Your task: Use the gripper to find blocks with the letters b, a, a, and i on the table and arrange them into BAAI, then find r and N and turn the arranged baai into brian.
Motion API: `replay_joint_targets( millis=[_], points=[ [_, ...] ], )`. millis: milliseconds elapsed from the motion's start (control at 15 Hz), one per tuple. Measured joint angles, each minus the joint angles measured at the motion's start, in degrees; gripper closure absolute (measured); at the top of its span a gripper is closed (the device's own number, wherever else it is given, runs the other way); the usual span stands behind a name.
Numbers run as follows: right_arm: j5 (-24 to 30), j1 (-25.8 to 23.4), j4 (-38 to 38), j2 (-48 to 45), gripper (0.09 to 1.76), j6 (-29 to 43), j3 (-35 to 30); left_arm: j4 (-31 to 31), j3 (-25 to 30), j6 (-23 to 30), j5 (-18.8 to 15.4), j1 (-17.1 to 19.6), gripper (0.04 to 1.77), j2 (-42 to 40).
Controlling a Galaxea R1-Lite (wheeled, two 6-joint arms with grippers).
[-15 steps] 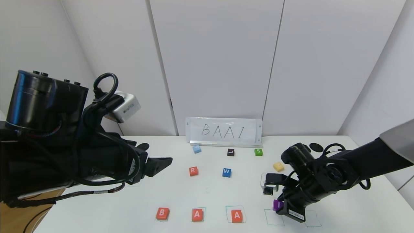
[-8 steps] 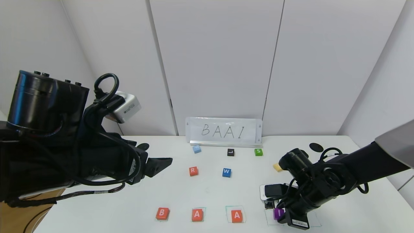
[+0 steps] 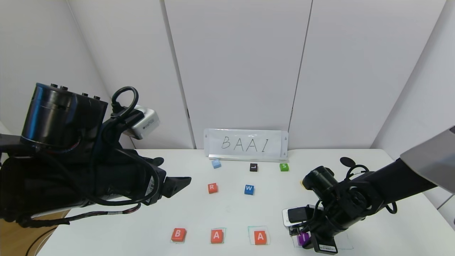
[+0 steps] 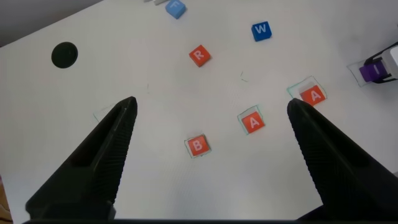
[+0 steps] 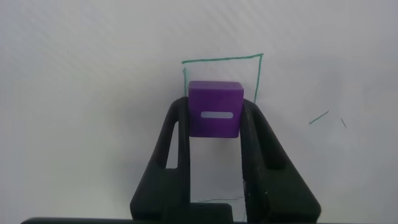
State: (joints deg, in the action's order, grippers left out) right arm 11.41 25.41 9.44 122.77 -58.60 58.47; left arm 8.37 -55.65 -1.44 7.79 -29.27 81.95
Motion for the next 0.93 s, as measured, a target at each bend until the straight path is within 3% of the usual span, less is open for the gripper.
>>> replay_joint_targets(
  millis=[667,733,933],
  points=[
    [0.0,0.3,0.0,1.2,1.32,-0.5,1.0,0.0,0.6,-1.0,0.0,-0.4,0.09,0.2],
    [0.0,0.3,0.0,1.2,1.28,-0.5,1.0,0.0,0.6,-1.0,0.0,-0.5,0.09,0.3],
    [0.0,0.3,0.0,1.1,0.92,-0.5,0.9,-0.1,0.8,-1.1,0.1,-0.9,0.09,0.3]
  ],
)
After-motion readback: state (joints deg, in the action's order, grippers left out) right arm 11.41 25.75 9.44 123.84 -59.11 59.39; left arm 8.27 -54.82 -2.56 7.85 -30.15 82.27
